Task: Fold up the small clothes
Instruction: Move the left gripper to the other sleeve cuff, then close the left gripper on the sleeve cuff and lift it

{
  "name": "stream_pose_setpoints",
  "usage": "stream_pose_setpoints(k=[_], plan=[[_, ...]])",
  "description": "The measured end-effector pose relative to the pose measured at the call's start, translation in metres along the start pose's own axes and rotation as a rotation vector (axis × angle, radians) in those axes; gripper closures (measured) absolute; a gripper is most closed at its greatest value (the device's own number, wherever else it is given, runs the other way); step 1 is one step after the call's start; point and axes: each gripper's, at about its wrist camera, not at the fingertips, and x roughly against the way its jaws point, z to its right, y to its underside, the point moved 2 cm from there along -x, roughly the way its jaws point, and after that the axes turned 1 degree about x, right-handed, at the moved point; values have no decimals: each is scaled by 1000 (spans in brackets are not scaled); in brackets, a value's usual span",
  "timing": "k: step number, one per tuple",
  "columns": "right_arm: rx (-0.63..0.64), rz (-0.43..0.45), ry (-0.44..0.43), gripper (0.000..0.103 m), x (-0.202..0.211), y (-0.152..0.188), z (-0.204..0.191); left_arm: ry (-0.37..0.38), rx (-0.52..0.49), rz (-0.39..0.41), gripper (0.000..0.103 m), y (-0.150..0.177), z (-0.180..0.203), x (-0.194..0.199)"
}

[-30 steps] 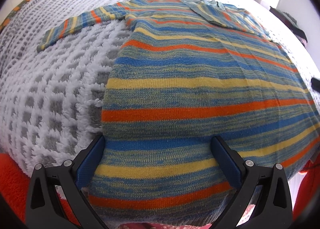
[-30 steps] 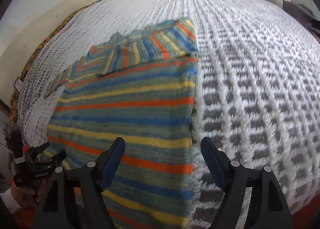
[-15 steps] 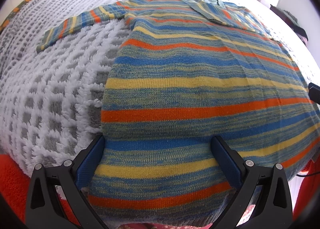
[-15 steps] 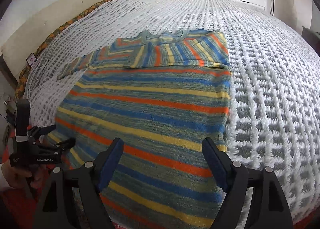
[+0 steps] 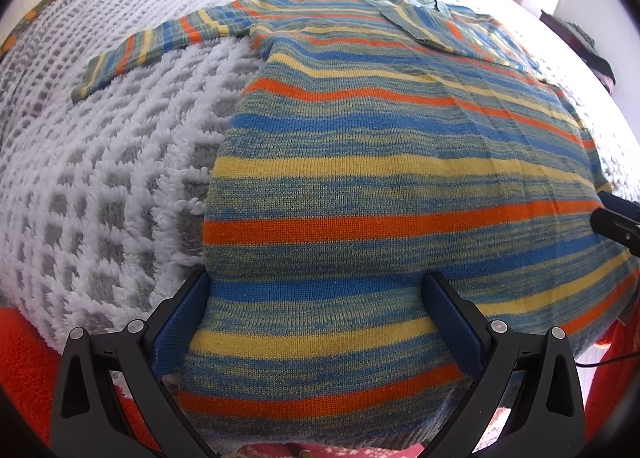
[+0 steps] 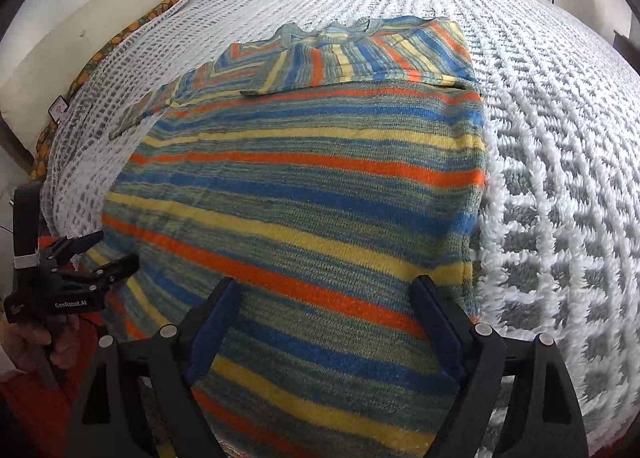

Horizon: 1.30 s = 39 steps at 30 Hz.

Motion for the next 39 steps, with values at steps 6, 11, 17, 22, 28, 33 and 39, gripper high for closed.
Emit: stream_pose_setpoints(k=[6,11,17,22,28,33,39], plan=[[3,-1,-7,11,-2,0,-1,75,56,12,1,-13,-13,25],[16,-4,-7,8,-4,0,-4,170,172,77,1,-41,-49,55],[18,-6,-11,6,-7,-1,-4,321,470,134,1,-95,-155,64],[4,-4,-20,6,-7,-2,-3,396,810,84,1,-107,-247,18],[10,-8,-14,5,-8,-2,-3,509,990,136,2,-120,-279,-18],[28,-15,-2,2,-12,-2,-7,517,1115,152,6,-125,-300,-47],[47,-19,15,0,-14,-1,-11,448,1091,145,29,-147,-303,-74]])
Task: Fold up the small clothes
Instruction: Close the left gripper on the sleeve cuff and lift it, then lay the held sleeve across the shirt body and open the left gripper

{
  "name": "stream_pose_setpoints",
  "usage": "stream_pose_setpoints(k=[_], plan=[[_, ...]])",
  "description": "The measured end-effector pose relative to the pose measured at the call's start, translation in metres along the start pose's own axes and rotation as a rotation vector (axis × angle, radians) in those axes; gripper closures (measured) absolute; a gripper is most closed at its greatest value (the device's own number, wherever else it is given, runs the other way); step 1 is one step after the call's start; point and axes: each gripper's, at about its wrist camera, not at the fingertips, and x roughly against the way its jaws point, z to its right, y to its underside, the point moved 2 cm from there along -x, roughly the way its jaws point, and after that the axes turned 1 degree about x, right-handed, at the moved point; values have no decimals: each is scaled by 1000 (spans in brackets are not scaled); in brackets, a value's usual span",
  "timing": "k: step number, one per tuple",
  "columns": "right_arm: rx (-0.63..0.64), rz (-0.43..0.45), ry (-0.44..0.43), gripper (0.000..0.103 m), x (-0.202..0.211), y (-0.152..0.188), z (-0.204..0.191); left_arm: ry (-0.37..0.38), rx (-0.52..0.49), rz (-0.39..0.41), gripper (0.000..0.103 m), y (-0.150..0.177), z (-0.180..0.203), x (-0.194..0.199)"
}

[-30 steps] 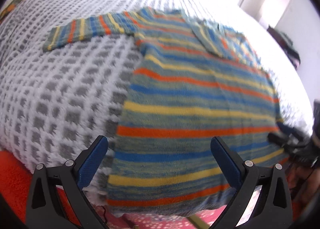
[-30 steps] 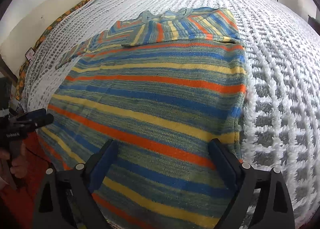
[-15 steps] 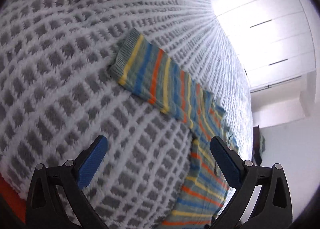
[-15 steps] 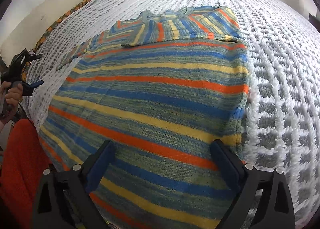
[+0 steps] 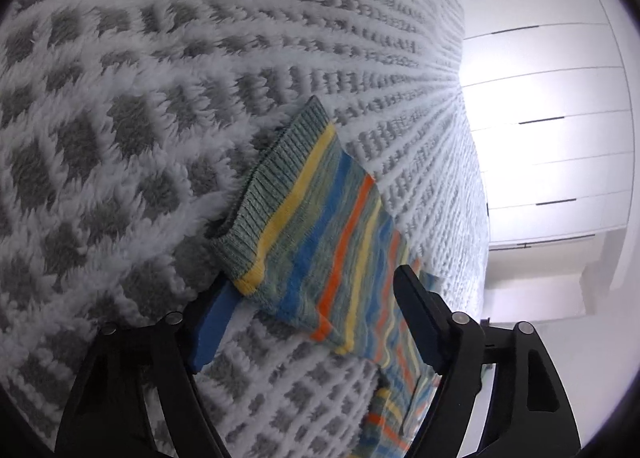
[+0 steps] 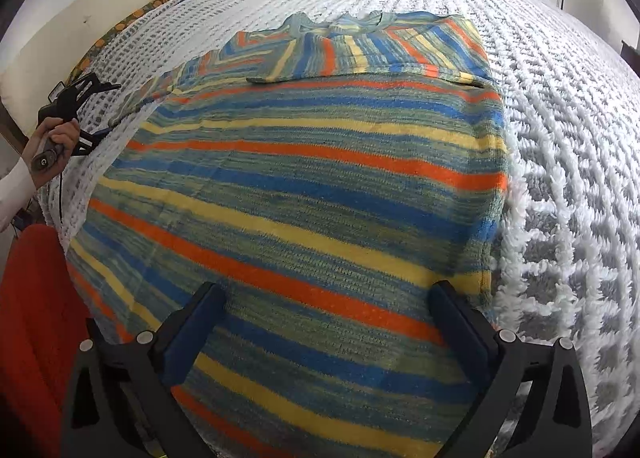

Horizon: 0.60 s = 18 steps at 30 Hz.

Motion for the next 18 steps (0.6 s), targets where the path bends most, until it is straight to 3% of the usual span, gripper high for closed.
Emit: stream_pose_setpoints(k=[5,6,9,10,13,18], plan=[[4,-4,7,0,-1,0,-1,34,70,47,42,-11,-17,-7],[4,-4,7,0,-1,0,-1,40,79,54,51,-11,-19,-6],[3,-3,6,0,-2,0,-1,-14,53,78,98,-16,-22,-1],[3,-4,5,0,-2,-1,-1,-28,27,95,98,-17,-17,3],[-2,-3,-2,0,-2,-1,0,-48,-132,133,98,-10,29,20],[-16,-1,-18,0,-1,-2,3,-23,-603,92,98,52,172,20]])
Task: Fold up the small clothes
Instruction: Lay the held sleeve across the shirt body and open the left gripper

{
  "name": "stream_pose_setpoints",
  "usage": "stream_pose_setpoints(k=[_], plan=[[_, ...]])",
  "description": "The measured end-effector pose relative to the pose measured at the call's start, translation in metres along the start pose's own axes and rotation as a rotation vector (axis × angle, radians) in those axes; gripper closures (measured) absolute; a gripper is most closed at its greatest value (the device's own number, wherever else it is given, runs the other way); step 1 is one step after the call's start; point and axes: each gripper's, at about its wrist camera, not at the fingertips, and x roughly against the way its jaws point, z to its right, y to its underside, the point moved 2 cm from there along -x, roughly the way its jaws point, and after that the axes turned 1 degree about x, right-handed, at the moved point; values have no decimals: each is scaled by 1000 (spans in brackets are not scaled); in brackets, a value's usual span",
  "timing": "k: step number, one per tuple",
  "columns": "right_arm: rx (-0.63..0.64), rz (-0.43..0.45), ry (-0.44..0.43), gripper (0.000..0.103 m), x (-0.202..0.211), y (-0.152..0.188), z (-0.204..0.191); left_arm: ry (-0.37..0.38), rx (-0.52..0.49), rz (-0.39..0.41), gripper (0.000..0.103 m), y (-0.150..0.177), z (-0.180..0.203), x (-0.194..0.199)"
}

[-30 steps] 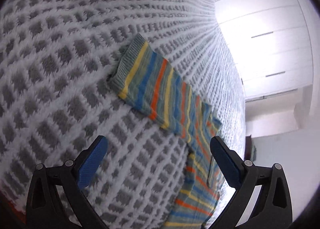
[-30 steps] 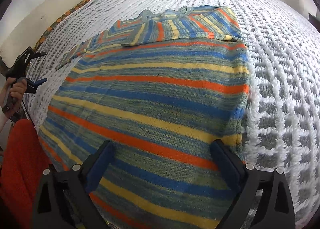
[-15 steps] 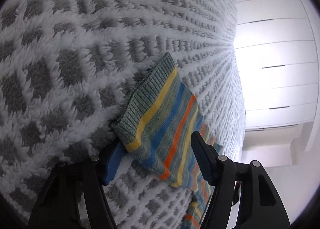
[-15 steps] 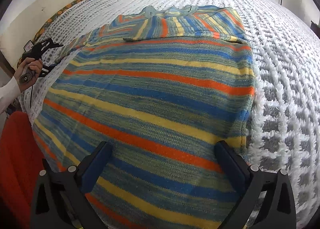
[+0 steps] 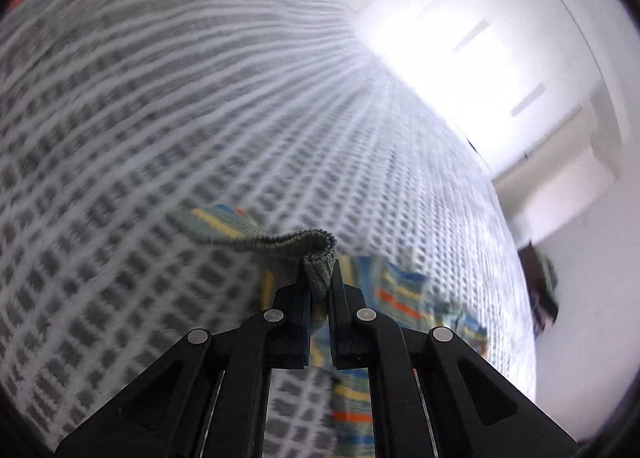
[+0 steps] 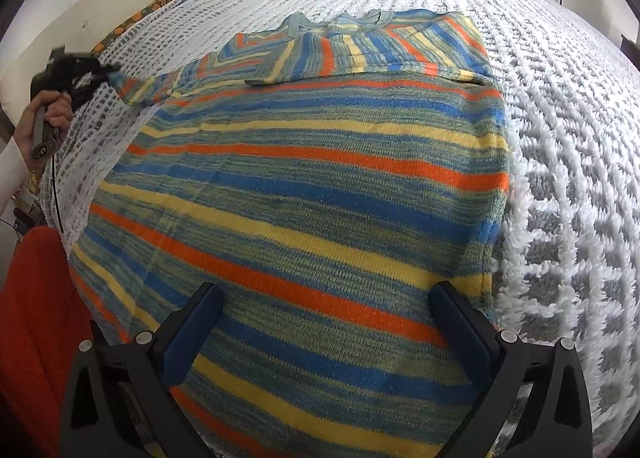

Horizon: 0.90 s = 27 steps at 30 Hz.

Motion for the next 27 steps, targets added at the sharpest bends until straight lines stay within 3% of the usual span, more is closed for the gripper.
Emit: stream_pose_setpoints(k=[3,6,8,9,10,12,13,17,21,27], plan=[[-10,3,-11,0,1,0,2,70,-283,-72,98,22,108,-15],[-26,10,-30,0,4,0,4,80,-495,-158,97,73,177,-39],[-33,14,-42,0,6,1,5,33,-599,-232,78,125,201,-59],[-35,16,-46,0,6,1,5,-7,-635,-269,49,151,204,-68],[-35,16,-48,0,7,1,4,-51,-660,-287,32,170,203,-79],[-31,15,-49,0,7,1,3,-138,-700,-301,31,198,199,-93],[-27,14,-47,0,6,1,2,-147,-698,-317,31,208,192,-92],[-10,9,-34,0,5,2,-1,-98,-636,-334,28,212,180,-66],[-9,4,-28,0,2,3,-1,-123,-645,-269,16,204,169,-25],[12,1,0,0,0,3,-3,-164,-630,-271,15,220,135,6]])
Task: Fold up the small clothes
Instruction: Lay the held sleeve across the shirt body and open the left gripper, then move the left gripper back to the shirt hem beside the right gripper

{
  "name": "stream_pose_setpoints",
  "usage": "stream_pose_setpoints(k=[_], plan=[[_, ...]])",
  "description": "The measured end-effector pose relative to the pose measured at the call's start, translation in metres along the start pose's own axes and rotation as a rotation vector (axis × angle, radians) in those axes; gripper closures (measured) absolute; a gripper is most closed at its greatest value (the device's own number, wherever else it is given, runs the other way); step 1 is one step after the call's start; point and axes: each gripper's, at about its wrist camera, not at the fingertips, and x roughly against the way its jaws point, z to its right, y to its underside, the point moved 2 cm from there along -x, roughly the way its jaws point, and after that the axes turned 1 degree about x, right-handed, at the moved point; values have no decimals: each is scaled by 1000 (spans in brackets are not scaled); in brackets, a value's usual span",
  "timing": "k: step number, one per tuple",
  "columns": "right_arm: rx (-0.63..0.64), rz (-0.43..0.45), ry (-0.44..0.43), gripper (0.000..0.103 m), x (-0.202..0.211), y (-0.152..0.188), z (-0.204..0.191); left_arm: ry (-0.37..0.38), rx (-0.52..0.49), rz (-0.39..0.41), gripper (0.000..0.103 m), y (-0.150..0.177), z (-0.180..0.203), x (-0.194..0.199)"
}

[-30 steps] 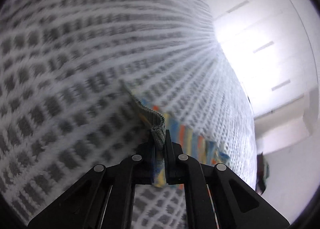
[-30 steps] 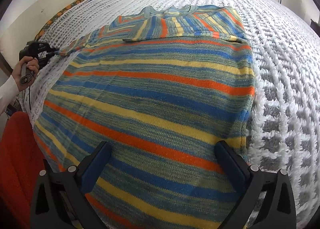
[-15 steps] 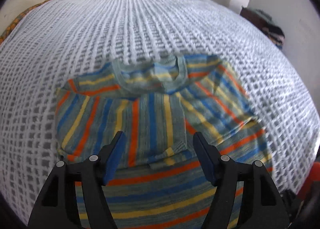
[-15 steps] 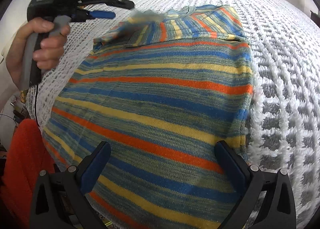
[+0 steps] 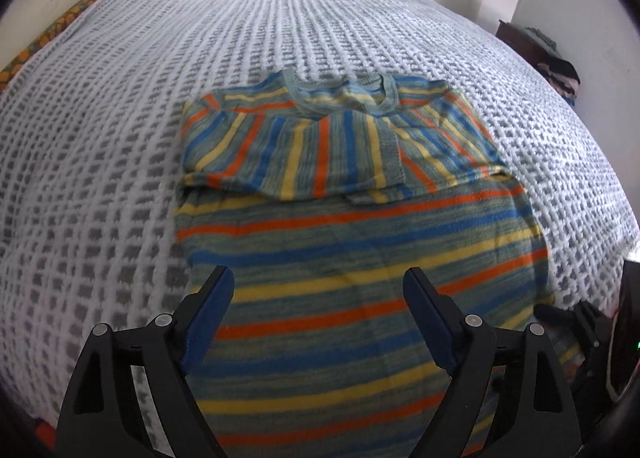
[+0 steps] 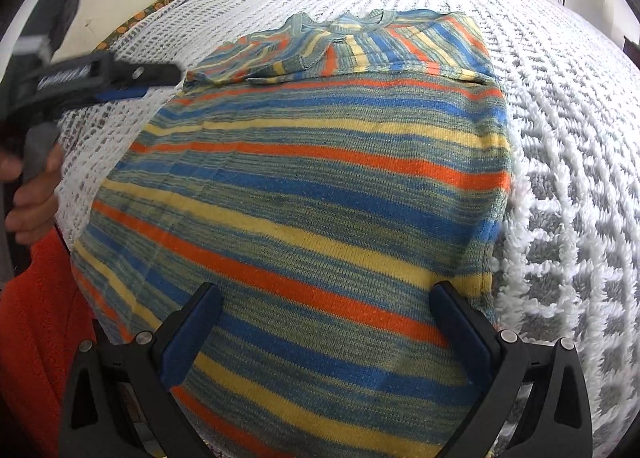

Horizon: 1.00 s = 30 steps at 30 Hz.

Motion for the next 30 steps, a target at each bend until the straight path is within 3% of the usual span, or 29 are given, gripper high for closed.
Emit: stream_pose_setpoints(k=[10,15,20,26,30], plan=[[23,13,35,0,-2,1,-2,-12,48,-58,15,91,-17,13],[31,14,40,0,-1,1,-4,-29,52,-32,15,96,-35,28],[11,23,21,0,3,5,-1,-11,207,-11,12,68,-86,23],[16,20,25,0,3,4,-3,11,252,23,12,-17,-121,-1],[17,20,25,0,2,4,-3,-83,262,0,12,-69,-136,-44]])
